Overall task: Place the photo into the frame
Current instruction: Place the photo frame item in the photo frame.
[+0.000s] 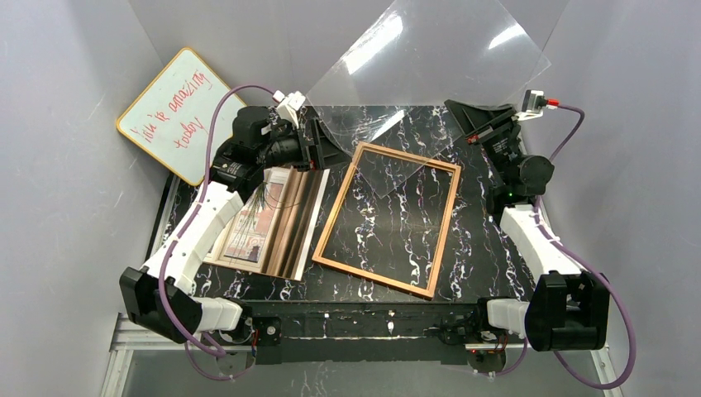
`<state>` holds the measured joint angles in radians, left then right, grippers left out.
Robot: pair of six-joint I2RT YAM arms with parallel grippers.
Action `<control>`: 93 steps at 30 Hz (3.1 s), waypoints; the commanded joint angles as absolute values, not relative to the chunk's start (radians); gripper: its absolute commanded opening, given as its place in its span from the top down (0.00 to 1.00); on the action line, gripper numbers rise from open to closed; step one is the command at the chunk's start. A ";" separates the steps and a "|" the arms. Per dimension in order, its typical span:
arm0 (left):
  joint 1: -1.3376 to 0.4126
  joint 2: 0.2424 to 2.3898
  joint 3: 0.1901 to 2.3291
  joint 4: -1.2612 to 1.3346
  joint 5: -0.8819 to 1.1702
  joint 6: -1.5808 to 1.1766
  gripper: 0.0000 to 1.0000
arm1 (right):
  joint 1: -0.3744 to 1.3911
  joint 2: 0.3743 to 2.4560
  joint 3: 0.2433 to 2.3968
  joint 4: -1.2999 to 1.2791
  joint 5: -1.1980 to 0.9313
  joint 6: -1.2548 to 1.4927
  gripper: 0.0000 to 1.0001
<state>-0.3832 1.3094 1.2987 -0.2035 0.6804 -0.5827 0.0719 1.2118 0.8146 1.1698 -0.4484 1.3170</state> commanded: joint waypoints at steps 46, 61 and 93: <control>-0.374 1.451 1.559 0.058 0.821 -0.506 0.93 | 0.128 1.335 0.665 1.438 -0.454 1.597 0.44; -0.374 1.606 2.174 -1.021 0.717 0.892 0.96 | 0.091 1.146 1.041 -0.115 -1.065 0.357 0.08; -0.517 1.555 2.188 -1.144 0.540 1.088 1.00 | 0.094 1.022 0.542 0.707 -0.993 0.337 0.01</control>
<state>-0.5129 1.5318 2.0911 -1.1526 0.5270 1.1149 0.0937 1.0218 0.5697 0.4271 -1.0260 0.2729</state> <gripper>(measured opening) 0.010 0.985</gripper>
